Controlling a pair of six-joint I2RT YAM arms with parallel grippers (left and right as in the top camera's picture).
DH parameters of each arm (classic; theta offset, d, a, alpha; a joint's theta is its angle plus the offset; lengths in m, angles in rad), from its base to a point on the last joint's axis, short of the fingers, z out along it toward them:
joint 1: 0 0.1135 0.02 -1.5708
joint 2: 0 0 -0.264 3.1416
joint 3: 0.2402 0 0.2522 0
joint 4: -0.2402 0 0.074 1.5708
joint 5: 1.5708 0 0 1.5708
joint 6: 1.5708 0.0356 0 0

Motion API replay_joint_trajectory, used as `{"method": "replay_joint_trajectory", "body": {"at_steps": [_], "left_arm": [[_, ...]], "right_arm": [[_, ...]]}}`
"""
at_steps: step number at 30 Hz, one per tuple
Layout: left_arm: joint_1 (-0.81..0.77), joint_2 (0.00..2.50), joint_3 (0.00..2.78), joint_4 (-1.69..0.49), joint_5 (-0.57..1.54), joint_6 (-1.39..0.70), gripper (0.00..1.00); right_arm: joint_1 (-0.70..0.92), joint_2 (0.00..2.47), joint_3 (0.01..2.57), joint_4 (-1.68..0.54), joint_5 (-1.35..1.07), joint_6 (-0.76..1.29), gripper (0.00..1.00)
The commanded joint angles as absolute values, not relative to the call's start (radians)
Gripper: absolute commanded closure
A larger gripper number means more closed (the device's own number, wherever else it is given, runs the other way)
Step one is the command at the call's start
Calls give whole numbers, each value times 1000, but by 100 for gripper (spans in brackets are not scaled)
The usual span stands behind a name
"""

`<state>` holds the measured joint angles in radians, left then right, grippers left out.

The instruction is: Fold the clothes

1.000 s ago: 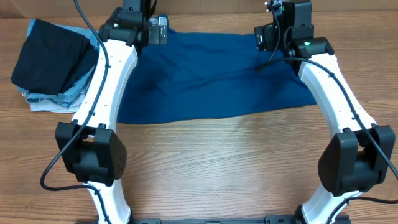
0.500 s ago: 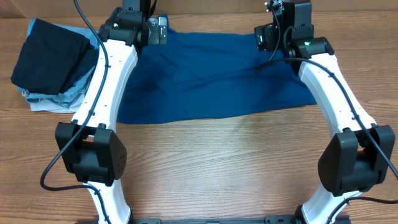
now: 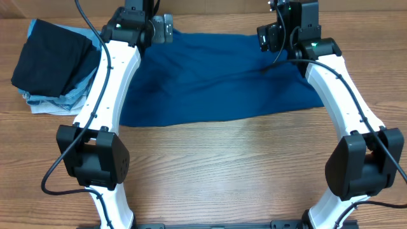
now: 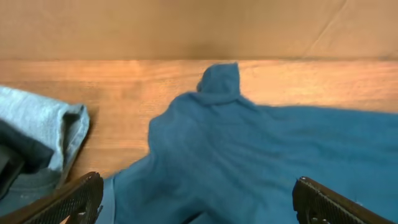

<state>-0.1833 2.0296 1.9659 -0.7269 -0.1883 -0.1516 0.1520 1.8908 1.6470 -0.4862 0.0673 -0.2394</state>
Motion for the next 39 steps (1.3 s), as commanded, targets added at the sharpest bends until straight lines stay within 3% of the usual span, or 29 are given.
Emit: {"method": "replay_joint_trajectory", "body": {"at_steps": [1, 7, 11, 15, 24, 26, 33, 36, 37, 38, 39], "left_arm": [[-184, 2022, 1977, -706, -156, -164, 0], [-172, 2022, 1999, -676, -71, -150, 28], [-112, 2022, 2041, -697, 58, -226, 27], [-40, 2049, 2041, -637, 127, -246, 20], [-33, 2274, 2041, -492, 223, -191, 7], [-32, 2311, 2041, -463, 245, -179, 0], [-33, 2366, 2041, -442, 246, -112, 1], [-34, 2344, 2053, -477, 293, -112, 23], [-34, 2334, 2062, -492, 289, -112, 35], [-34, 2297, 2090, -555, 267, -112, 60], [-34, 2276, 2100, -597, 253, -112, 92]], "right_arm": [[152, 1888, 1654, -510, 43, -230, 0], [68, 1889, 1697, -498, 38, -51, 1], [-34, 1889, 1817, -513, 11, 1, 0], [-120, 1934, 1833, -389, -55, 1, 4], [-126, 2271, 1833, -213, -107, -57, 2], [-126, 2320, 1833, -176, -126, -115, 0], [-126, 2383, 1833, -93, -145, -135, 0], [-126, 2328, 1835, -162, -159, -135, 6], [-126, 2305, 1836, -177, -159, -134, 9], [-126, 2246, 1840, -231, -159, -112, 18], [-125, 2204, 1842, -275, -160, -99, 25]]}}
